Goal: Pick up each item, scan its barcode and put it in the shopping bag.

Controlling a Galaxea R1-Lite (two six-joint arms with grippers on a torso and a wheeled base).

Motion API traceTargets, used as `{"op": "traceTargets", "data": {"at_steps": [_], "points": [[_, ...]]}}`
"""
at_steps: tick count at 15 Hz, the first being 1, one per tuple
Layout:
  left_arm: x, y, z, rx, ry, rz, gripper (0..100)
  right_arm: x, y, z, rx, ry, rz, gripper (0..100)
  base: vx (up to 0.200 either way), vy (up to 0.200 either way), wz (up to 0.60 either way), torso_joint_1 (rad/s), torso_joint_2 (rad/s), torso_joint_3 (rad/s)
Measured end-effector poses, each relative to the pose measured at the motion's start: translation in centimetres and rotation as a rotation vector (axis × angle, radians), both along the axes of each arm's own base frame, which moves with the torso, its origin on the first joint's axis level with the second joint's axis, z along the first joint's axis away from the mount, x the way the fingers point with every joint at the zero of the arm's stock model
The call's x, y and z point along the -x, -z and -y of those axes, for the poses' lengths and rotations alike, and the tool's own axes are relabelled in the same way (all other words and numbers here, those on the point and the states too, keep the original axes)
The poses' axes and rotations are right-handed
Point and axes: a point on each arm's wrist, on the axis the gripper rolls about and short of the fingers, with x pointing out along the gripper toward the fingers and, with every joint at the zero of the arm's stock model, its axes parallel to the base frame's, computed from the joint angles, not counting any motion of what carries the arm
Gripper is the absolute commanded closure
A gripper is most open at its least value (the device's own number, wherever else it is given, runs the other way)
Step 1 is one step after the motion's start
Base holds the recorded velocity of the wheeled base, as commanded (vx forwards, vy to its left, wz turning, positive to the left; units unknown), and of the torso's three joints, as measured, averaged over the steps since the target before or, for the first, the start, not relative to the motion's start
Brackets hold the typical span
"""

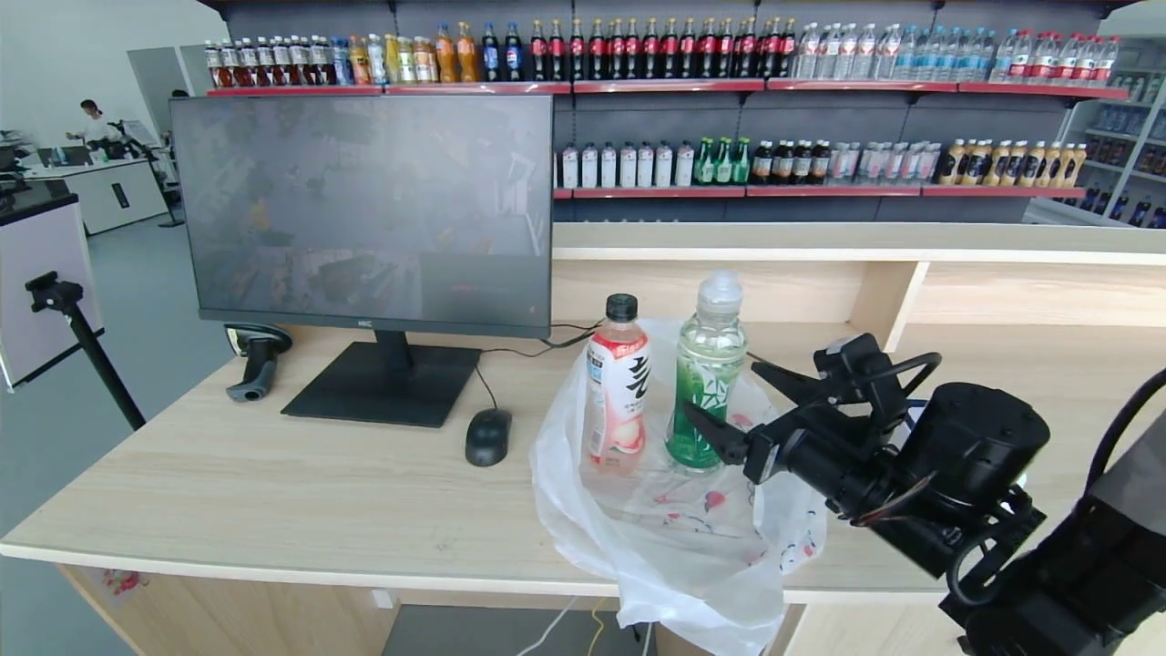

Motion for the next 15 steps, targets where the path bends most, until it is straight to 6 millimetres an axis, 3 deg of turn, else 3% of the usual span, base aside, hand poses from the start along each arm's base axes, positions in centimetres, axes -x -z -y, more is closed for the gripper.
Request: {"op": "traceTargets", "data": {"at_steps": [6,15], "points": [[0.0,0.0,0.0,0.004,0.0,0.0,0,4.3,-2.5,0.9,-0.032,-0.049,0.041,0,-0.2,0.0,0.0,0.001,0.0,0.004],[0.0,0.0,0.0,0.003,0.0,0.0,0,6.0,-3.2,2.9,-0.037,-0.01,0.05,0,0.0,0.0,-0.47,0.003,0.0,0.004]]}}
